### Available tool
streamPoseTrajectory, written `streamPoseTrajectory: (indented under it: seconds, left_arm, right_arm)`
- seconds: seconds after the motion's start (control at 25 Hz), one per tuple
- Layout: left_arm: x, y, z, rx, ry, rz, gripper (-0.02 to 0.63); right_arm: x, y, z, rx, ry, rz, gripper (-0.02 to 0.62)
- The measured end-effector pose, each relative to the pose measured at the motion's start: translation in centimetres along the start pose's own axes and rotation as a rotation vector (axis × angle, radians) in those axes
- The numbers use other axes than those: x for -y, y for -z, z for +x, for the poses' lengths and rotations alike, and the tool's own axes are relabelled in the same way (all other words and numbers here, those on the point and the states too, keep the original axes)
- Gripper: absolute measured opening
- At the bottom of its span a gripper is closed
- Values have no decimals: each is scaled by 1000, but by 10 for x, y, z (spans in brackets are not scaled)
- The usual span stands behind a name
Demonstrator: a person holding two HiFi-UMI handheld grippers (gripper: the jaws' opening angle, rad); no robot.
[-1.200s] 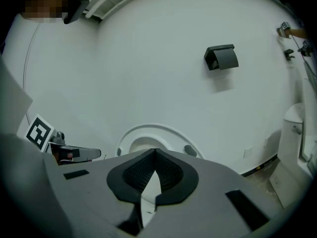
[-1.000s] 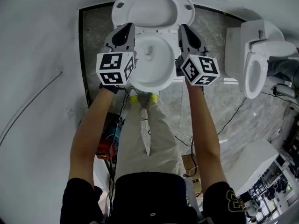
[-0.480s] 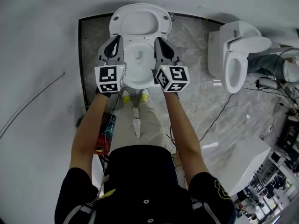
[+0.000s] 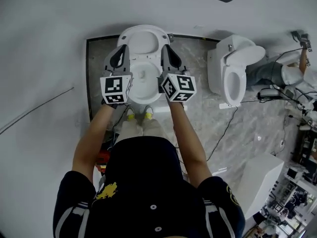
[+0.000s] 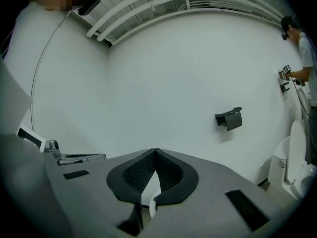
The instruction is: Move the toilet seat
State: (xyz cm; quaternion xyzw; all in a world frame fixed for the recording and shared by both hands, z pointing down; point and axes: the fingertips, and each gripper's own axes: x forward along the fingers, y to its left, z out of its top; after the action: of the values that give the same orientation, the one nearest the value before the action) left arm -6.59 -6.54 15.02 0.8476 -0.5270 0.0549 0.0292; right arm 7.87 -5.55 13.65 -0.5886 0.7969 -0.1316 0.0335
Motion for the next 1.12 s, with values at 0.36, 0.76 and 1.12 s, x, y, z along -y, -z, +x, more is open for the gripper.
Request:
streamPoseTrajectory:
  seconds: [0.36, 0.76, 1.12]
  left_arm:
    - [19, -61, -28, 84, 88, 17, 18]
    - [39, -59, -51, 55, 108, 65, 20]
    - [82, -67, -30, 64, 188, 41, 20]
  right_arm:
    - [-32, -40, -31, 56, 9, -61, 26]
    - [-37, -47, -56, 42, 3, -78, 26]
    - [-16, -70, -76, 74, 55, -106, 26]
